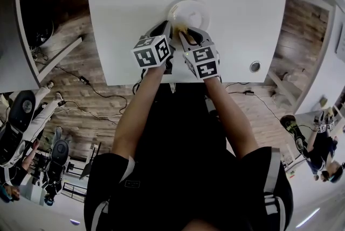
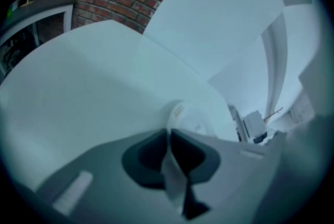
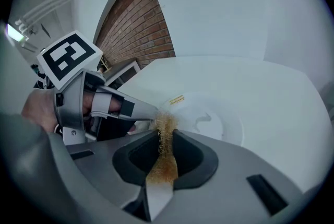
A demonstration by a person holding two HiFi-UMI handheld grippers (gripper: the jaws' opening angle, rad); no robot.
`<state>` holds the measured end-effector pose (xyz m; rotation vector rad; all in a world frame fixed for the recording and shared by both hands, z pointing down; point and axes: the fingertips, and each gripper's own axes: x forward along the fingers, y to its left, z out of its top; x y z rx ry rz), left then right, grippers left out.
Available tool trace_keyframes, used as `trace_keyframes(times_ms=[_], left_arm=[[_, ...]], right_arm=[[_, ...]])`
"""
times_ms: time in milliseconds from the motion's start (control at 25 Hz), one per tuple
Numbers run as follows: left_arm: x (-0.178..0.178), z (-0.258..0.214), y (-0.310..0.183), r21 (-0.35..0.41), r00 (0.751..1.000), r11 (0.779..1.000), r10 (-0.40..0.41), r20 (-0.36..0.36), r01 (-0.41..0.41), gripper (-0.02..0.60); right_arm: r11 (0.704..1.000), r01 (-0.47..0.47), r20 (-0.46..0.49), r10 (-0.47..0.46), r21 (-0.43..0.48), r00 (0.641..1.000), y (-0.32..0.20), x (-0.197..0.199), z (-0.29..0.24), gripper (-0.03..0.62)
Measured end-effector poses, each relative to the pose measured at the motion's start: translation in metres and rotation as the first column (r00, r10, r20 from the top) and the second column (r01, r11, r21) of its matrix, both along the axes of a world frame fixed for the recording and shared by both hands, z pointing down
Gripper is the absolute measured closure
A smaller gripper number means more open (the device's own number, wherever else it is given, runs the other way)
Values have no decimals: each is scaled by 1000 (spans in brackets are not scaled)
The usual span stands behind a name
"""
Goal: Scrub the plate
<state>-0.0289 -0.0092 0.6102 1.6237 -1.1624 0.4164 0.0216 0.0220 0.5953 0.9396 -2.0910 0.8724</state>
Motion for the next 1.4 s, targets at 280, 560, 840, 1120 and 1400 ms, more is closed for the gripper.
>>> trace_keyframes(times_ms=[280, 560, 840, 1120, 1400], left_arm=[[3, 0, 2, -5, 1000, 1000, 13, 2, -13, 555], [3, 0, 2, -7, 1000, 1000, 18, 4, -18, 555], [1, -1, 1, -4, 1000, 1000, 23, 13, -23, 555], [7, 0, 1, -4, 997, 998, 57, 43, -57, 550], [7, -6, 6, 0, 994, 995, 95, 47, -95, 513]], right_arm=[[1000, -26, -17, 26, 7, 1000, 8, 29, 1, 532], [996, -79, -55, 81, 37, 995, 2, 63, 0, 533], [988, -127, -92, 135, 92, 987, -17, 91, -3, 533], [978, -153, -99, 168, 144, 981, -30, 102, -14, 533], [969, -164, -70, 180, 187, 981, -31, 99, -39, 531]])
